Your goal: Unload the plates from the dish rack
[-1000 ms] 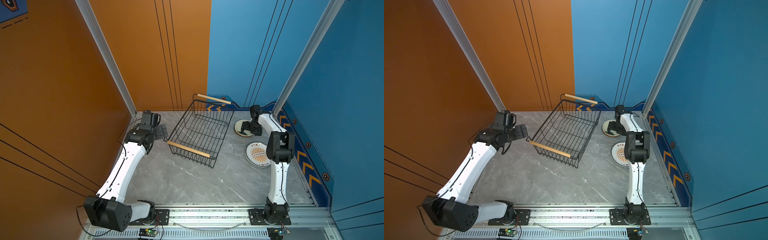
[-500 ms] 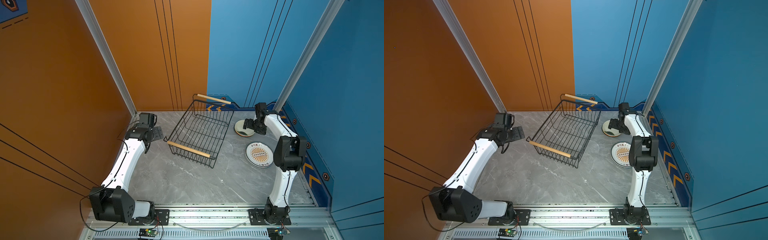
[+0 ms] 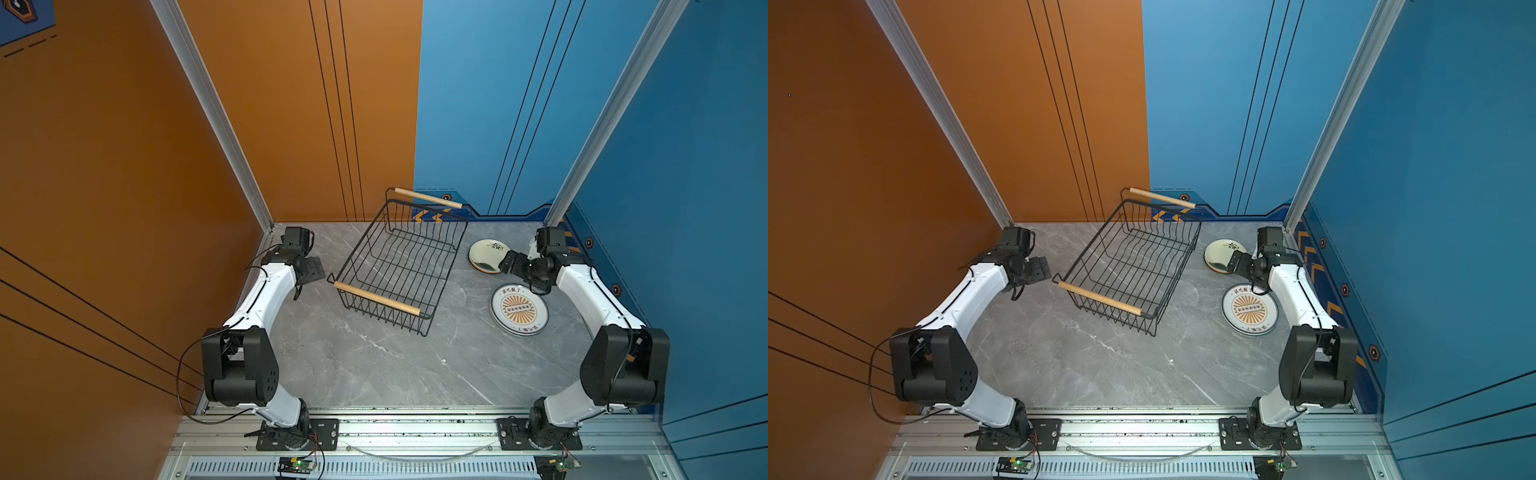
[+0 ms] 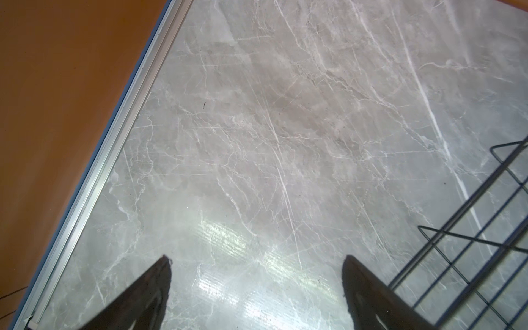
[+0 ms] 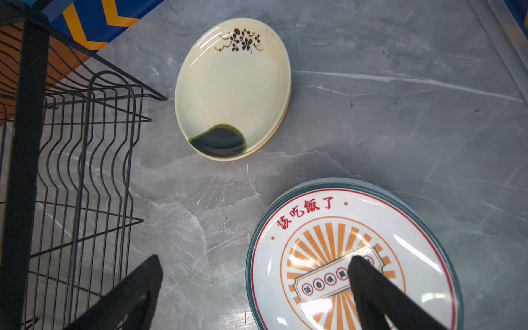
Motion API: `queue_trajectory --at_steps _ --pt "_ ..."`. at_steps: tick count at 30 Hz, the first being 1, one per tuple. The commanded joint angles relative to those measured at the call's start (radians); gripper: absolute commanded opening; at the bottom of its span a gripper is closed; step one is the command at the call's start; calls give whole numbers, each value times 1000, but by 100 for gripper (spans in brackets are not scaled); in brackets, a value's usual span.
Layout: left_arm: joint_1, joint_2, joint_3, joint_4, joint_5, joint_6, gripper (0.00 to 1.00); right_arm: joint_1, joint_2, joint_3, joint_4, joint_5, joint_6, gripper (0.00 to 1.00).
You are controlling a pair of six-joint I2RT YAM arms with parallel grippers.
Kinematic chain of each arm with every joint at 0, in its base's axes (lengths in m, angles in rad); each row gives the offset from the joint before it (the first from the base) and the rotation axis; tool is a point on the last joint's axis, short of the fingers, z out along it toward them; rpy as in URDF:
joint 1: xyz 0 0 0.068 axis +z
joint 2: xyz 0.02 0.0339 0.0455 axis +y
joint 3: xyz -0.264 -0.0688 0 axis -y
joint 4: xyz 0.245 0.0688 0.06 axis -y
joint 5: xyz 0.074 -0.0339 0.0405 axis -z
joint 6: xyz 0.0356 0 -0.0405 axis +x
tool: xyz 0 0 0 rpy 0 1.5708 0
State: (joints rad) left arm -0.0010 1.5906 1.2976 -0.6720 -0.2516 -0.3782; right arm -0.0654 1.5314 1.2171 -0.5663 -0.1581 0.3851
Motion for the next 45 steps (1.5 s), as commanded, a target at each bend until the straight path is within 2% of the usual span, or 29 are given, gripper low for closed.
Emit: queue_trajectory --at_steps 1,7,16,21,25,34,37,42,44,45 --pt "4 38 50 15 22 27 93 6 -63 -70 87 -2 25 100" --pt "-24 91 56 30 31 43 93 21 -152 -175 162 84 37 100" --pt "-115 85 10 75 47 85 92 24 -231 -281 235 208 31 100" --pt "-143 48 -56 92 96 87 92 25 -233 -313 273 230 8 100" --pt "-184 -2 -125 110 110 86 92 27 -257 -371 374 224 3 100" --pt "-243 -108 -221 135 170 130 93 80 -313 -502 596 266 -99 100" --pt "-230 -134 -234 163 93 147 93 90 -306 -529 657 290 -107 100" --pt "-156 -181 -300 327 8 166 93 93 -250 -538 719 310 -130 100" --pt "-155 -224 -379 469 -23 222 92 93 -222 -539 745 333 -144 100" --pt "-161 -252 -435 594 -50 261 93 93 -209 -543 762 345 -153 100"
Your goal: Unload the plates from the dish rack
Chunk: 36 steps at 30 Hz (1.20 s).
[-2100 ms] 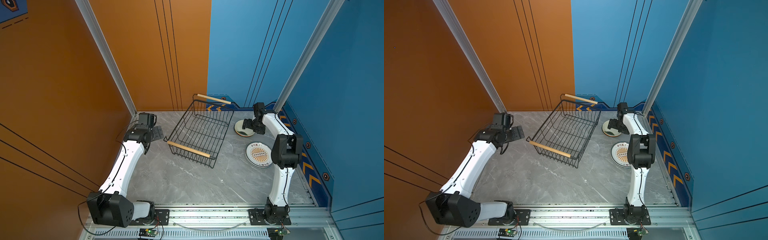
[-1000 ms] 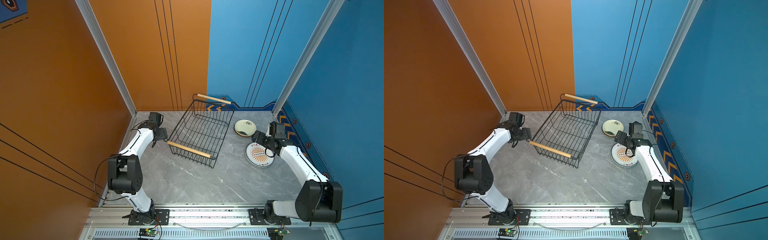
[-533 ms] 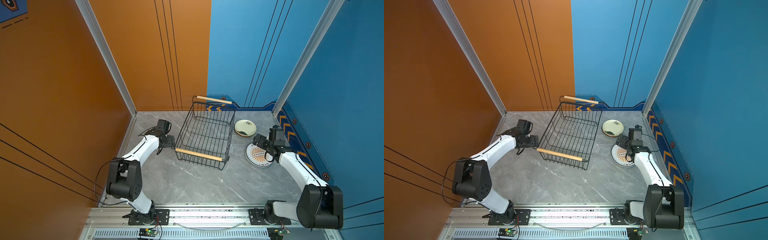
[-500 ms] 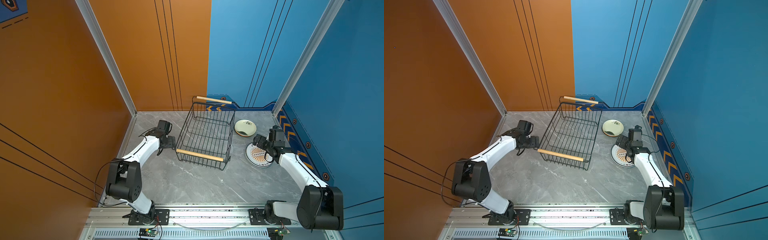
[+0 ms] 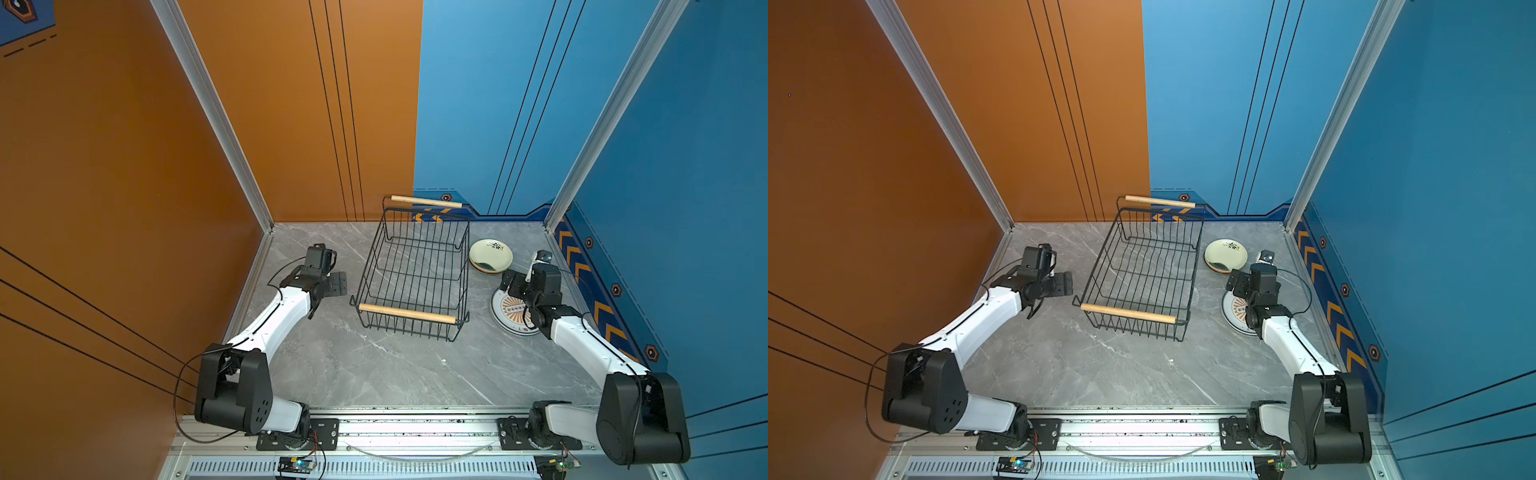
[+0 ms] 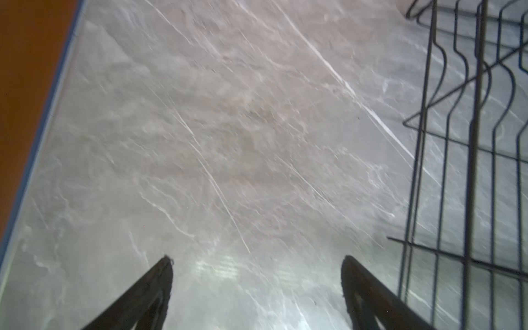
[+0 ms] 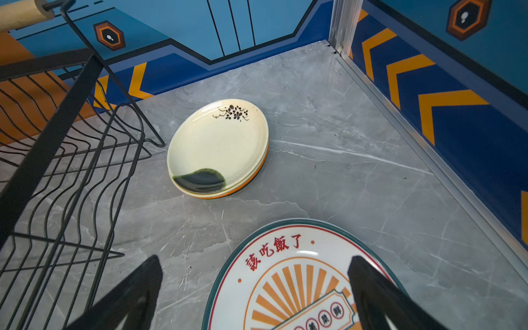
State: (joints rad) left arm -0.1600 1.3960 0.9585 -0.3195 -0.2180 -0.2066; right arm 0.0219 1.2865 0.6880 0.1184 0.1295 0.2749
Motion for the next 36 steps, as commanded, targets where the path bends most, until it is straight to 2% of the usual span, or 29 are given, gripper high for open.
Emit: queue_trajectory --at_steps 1,4,6,9,14,17,23,26,30,32,36 --pt "-8 -83 -141 319 -105 120 94 6 48 -23 106 70 -48 100" --pt "-3 -133 -264 517 -149 177 97 6 81 -57 198 86 -69 100" --pt "15 -123 -303 575 -139 184 98 3 89 -56 207 68 -94 100" --pt "17 -89 -368 693 -145 212 98 1 89 -94 314 71 -111 100" --pt "18 -50 -489 941 -202 246 98 -4 79 -100 306 0 -126 100" --pt "36 -31 -504 974 -165 247 98 -3 46 -130 303 -25 -135 100" --pt "9 90 -475 1008 -215 267 98 -8 34 -223 407 -42 -151 100" --pt "-14 133 -450 1007 -248 294 98 -13 44 -268 499 -30 -161 100" --pt "-34 156 -462 1053 -374 273 98 -22 80 -326 649 -59 -190 100" --pt "-15 139 -516 1138 -391 239 98 -22 121 -345 725 -62 -193 100" --pt "-6 131 -539 1179 -383 235 98 -14 211 -372 864 -56 -206 100"
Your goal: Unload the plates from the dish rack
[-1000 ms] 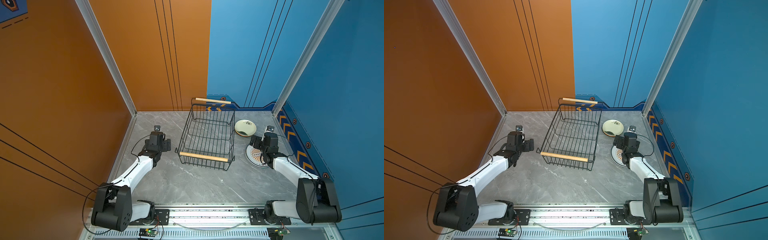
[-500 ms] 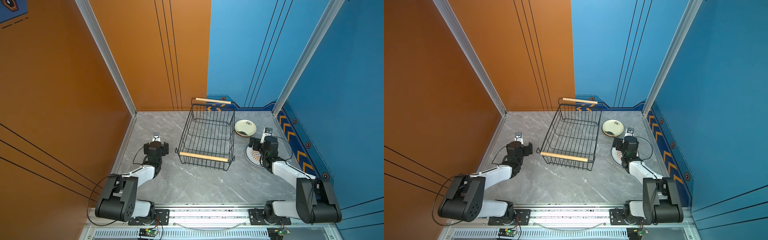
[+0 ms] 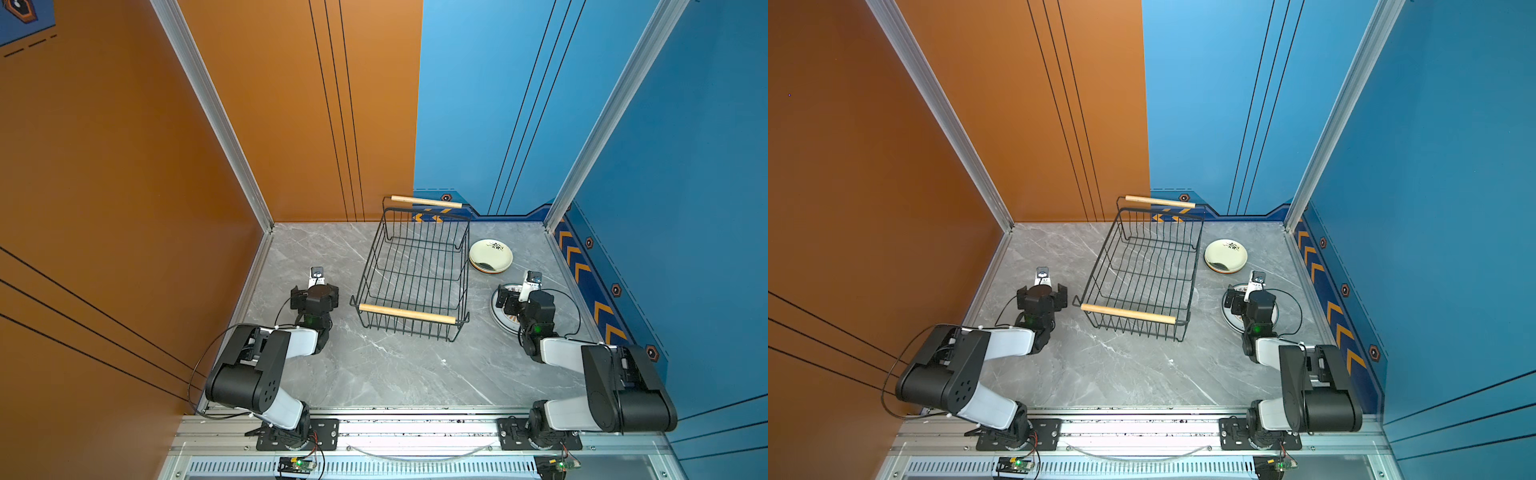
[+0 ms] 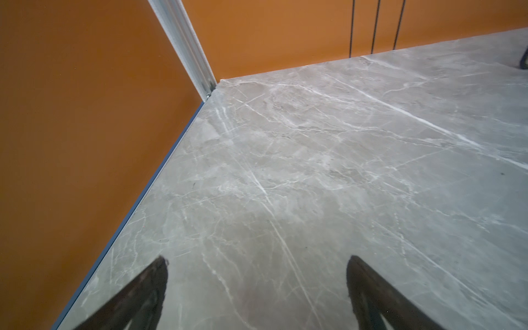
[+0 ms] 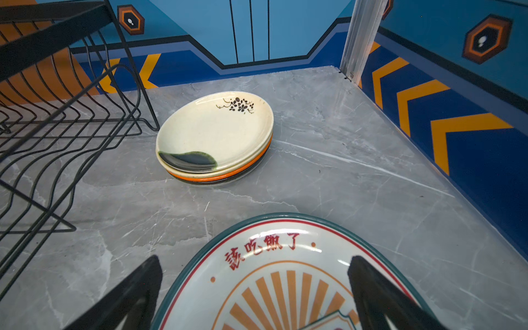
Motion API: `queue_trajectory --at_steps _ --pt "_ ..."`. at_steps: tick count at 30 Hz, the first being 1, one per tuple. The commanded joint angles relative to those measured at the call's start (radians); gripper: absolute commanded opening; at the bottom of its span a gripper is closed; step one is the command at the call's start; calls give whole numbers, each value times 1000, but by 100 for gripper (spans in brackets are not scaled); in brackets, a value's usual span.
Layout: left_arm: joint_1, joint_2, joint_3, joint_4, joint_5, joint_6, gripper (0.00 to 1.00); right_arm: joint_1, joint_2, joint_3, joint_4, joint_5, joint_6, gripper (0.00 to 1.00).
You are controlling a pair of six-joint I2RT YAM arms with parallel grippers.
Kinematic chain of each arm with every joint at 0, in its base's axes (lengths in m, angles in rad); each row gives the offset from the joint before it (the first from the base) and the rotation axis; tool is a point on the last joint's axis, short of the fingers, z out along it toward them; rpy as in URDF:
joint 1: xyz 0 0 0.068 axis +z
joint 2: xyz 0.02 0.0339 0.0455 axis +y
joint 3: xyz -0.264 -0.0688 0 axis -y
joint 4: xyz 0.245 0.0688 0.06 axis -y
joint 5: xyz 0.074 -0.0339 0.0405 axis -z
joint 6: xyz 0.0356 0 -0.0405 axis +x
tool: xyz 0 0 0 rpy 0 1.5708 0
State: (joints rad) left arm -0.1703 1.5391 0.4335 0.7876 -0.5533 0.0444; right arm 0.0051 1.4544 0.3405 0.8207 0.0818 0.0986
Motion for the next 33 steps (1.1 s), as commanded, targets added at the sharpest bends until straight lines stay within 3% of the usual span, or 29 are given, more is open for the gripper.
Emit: queue_trajectory --at_steps 1,14,17,19,33 --pt "2 -8 -11 70 -48 -11 98 8 69 -30 191 -7 -34 100" --pt "57 -20 -30 71 103 -44 98 28 92 18 116 113 -19 100" --pt "64 -2 -72 140 157 -38 98 43 91 17 119 158 -23 100" --pt "61 42 -94 248 162 -17 98 47 92 18 115 166 -25 100" --pt "65 34 -88 223 174 -20 98 52 92 20 115 173 -28 100"
